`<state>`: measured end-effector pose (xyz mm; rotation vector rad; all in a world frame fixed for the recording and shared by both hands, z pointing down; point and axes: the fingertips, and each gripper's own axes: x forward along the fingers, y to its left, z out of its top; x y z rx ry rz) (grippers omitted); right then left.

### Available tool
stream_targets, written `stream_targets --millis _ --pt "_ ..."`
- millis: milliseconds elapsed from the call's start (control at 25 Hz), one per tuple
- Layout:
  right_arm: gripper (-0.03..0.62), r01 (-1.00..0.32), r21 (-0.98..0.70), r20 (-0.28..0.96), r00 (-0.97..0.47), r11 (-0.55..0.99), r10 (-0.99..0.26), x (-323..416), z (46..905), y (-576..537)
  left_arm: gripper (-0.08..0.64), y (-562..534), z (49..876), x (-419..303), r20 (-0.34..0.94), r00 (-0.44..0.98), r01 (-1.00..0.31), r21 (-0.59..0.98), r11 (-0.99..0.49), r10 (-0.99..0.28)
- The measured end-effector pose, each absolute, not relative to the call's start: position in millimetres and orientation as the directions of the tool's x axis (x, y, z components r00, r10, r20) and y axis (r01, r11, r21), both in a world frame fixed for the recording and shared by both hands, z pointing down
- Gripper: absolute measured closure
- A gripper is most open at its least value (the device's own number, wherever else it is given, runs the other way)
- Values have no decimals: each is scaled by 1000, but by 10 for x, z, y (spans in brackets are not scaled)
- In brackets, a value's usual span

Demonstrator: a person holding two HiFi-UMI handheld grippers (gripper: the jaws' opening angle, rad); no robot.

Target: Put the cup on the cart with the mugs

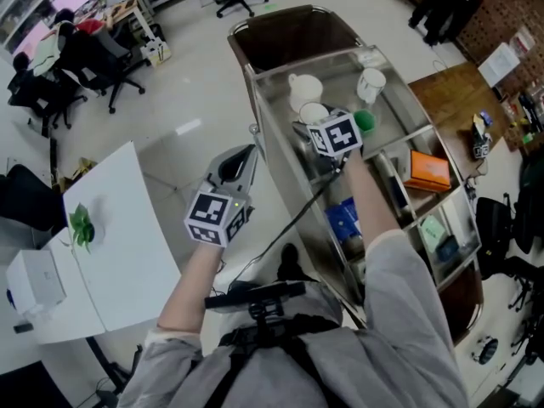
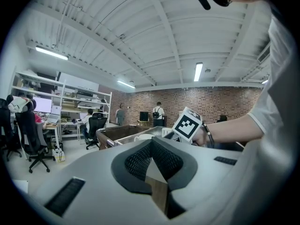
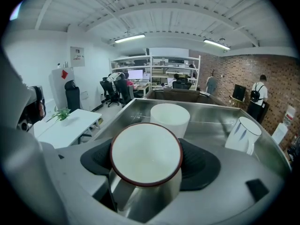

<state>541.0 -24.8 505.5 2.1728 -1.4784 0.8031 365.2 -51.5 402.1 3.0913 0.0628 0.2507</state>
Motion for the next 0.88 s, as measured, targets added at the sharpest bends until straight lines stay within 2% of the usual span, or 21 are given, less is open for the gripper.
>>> stream_targets --millis 560,760,880 --pt "176 -948 42 701 253 -316 -667 5378 5163 -287 557 -531 4105 3713 169 985 35 56 -998 44" --pt "123 -950 61 719 255 -306 -647 5372 5194 -294 557 -545 4119 3710 175 984 36 54 -998 45" --pt "123 -948 67 712 265 -312 -650 5389 5162 -288 557 -554 4130 3709 175 983 36 57 -998 45"
